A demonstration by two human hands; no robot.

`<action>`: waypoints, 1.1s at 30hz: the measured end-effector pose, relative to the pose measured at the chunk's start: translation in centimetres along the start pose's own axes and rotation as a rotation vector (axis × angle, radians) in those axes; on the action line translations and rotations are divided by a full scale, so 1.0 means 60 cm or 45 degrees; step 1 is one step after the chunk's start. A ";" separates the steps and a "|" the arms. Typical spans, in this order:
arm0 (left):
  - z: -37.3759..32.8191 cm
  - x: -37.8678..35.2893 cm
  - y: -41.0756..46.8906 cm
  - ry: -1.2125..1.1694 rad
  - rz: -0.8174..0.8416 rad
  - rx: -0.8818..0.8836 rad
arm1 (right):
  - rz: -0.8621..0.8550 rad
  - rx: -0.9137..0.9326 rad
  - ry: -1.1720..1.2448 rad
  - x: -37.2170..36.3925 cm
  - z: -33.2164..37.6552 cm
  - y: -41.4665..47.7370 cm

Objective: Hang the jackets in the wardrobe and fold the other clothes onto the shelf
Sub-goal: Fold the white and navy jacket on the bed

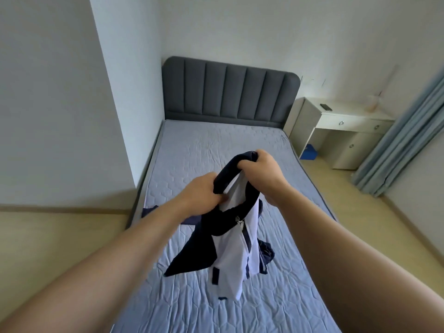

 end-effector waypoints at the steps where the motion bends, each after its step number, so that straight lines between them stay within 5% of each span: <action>1: 0.006 -0.005 0.007 0.100 -0.052 0.024 | -0.027 -0.003 -0.026 0.010 -0.002 0.001; 4: 0.023 -0.014 0.014 0.233 -0.137 0.042 | -0.031 -0.035 -0.223 0.037 -0.015 0.007; 10: 0.028 0.065 0.014 0.102 -0.368 0.182 | 0.311 -0.407 -1.072 0.054 -0.092 -0.004; 17: -0.007 0.081 0.033 0.084 -0.039 0.115 | 0.218 -0.379 -0.555 0.093 -0.123 -0.002; 24: 0.001 0.055 0.013 0.507 0.430 0.046 | 0.702 -0.206 -0.070 0.068 -0.128 -0.023; 28: 0.011 0.049 0.022 0.694 0.320 0.075 | 0.944 -0.150 -0.486 0.042 -0.117 -0.037; 33: 0.024 0.081 0.034 0.289 0.078 0.022 | 0.861 -0.293 -0.841 0.065 -0.130 -0.040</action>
Point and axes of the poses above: each hand's wrist, its own y-axis towards the middle knuckle, its own x-axis out of the back of the hand, z = x × y, the point moved 7 cm from there along y, towards the middle knuckle, and after that the axes turned 14 degrees about z, right-handed, at the moved point
